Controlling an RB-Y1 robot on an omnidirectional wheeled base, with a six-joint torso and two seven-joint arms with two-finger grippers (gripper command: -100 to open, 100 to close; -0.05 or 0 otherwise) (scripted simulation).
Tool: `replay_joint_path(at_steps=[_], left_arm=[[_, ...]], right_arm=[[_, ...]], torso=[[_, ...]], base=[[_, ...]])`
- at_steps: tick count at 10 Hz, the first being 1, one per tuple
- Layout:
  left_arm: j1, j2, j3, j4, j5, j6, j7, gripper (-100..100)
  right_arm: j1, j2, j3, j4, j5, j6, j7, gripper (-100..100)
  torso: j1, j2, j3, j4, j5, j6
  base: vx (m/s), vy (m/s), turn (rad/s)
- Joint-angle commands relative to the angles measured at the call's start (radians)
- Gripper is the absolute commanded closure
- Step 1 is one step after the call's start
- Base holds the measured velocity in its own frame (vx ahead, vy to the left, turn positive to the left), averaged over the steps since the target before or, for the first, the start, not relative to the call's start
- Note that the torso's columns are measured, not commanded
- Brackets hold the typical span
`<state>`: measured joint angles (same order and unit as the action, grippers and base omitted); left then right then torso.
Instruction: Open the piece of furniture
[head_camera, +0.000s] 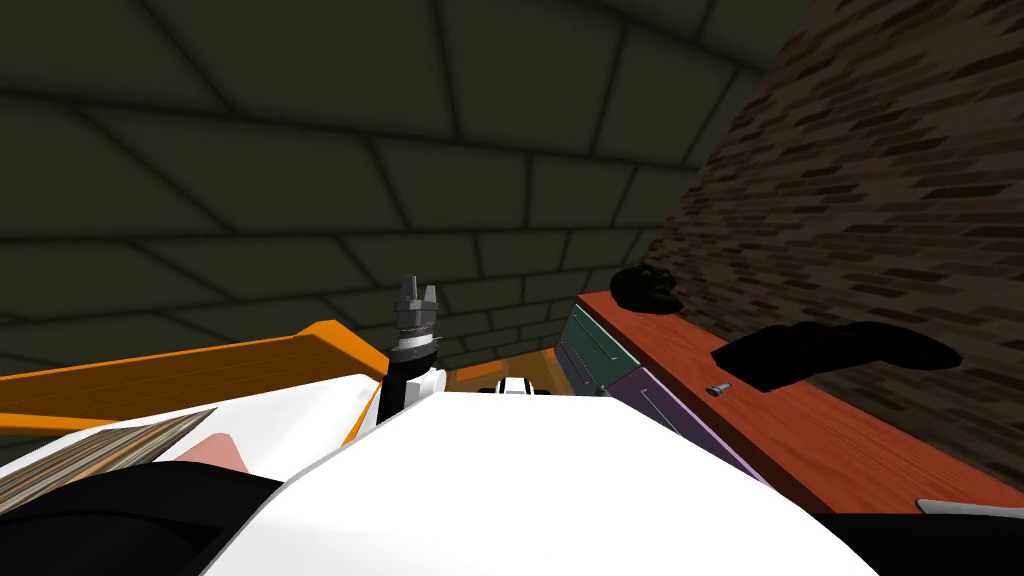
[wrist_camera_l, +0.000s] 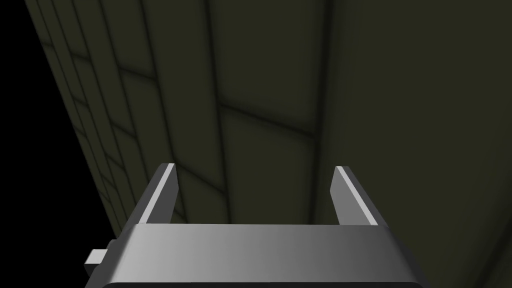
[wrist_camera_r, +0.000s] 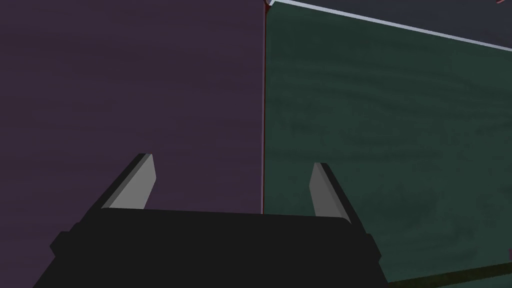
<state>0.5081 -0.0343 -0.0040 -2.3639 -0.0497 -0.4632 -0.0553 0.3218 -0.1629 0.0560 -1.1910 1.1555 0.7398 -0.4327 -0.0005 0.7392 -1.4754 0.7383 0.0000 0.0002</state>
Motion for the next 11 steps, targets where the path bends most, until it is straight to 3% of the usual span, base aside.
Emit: replay_joint_path(at_steps=[1,2,3,4,5,6,7,8,10,11], left_arm=[[0.000,0.000,0.000,0.000,0.000,0.000,0.000,0],[0.000,0.000,0.000,0.000,0.000,0.000,0.000,0],[0.000,0.000,0.000,0.000,0.000,0.000,0.000,0],[0.000,0.000,0.000,0.000,0.000,0.000,0.000,0],[0.000,0.000,0.000,0.000,0.000,0.000,0.000,0],[0.000,0.000,0.000,0.000,0.000,0.000,0.000,0],[0.000,0.000,0.000,0.000,0.000,0.000,0.000,0],[0.000,0.000,0.000,0.000,0.000,0.000,0.000,0],[0.000,0.000,0.000,0.000,0.000,0.000,0.000,0],[0.000,0.000,0.000,0.000,0.000,0.000,0.000,0]], right_arm=[[-0.010,0.003,0.005,0.069,0.054,0.079,-0.020,-100],[-0.010,0.003,0.005,0.069,0.054,0.086,-0.020,-100],[-0.018,0.005,0.009,0.107,0.098,0.125,-0.038,-100],[-0.018,0.005,0.009,0.130,0.102,0.150,-0.038,-100],[-0.018,0.005,0.009,0.130,0.102,0.157,-0.038,-100],[-0.026,0.006,0.012,0.180,0.146,0.197,-0.056,-100],[-0.026,0.006,0.012,0.189,0.146,0.222,-0.056,-100],[-0.033,0.007,0.016,0.234,0.188,0.251,-0.073,-100],[-0.033,0.007,0.016,0.246,0.188,0.289,-0.073,-100],[-0.040,0.007,0.019,0.301,0.227,0.326,-0.090,-100]], torso=[[0.001,-0.001,0.000,0.000,0.000,-0.001],[0.000,-0.002,-0.001,0.000,0.000,0.000],[0.000,0.000,0.000,0.000,0.000,0.000],[0.001,-0.002,-0.001,0.000,0.000,-0.001],[0.001,-0.002,-0.001,-0.001,0.000,0.000],[0.000,0.000,0.000,0.000,0.000,0.000],[0.000,-0.002,-0.001,0.000,0.000,-0.001],[0.001,-0.002,-0.001,-0.001,0.000,0.000],[0.001,-0.001,-0.001,0.000,0.000,0.000],[-0.001,0.000,0.000,0.000,0.000,0.000]], base=[[0.059,0.023,0.070],[0.030,0.012,-0.017],[0.055,0.028,0.125],[0.059,0.024,0.064],[0.032,0.008,-0.018],[0.066,0.015,0.080],[0.067,0.019,0.075],[0.073,0.031,0.119],[0.055,0.014,0.018],[0.058,-0.006,0.096]])
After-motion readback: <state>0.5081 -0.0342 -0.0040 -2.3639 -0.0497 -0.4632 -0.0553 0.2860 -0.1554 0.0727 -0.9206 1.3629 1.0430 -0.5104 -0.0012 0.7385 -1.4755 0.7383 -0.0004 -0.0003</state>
